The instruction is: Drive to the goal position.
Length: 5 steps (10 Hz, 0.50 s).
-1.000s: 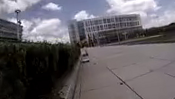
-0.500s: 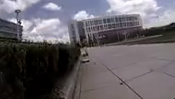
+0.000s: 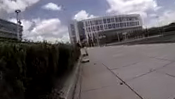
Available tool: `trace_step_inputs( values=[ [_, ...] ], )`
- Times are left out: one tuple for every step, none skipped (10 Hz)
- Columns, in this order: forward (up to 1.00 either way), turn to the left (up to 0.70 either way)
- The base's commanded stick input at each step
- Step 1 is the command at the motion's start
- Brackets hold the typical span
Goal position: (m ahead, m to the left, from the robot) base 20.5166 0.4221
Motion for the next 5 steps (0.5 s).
trace_step_inputs(
  values=[
    [0.04, 0.0],
    [0.04, 0.0],
    [0.04, 0.0],
    [0.04, 0.0],
    [0.04, 0.0]
  ],
)
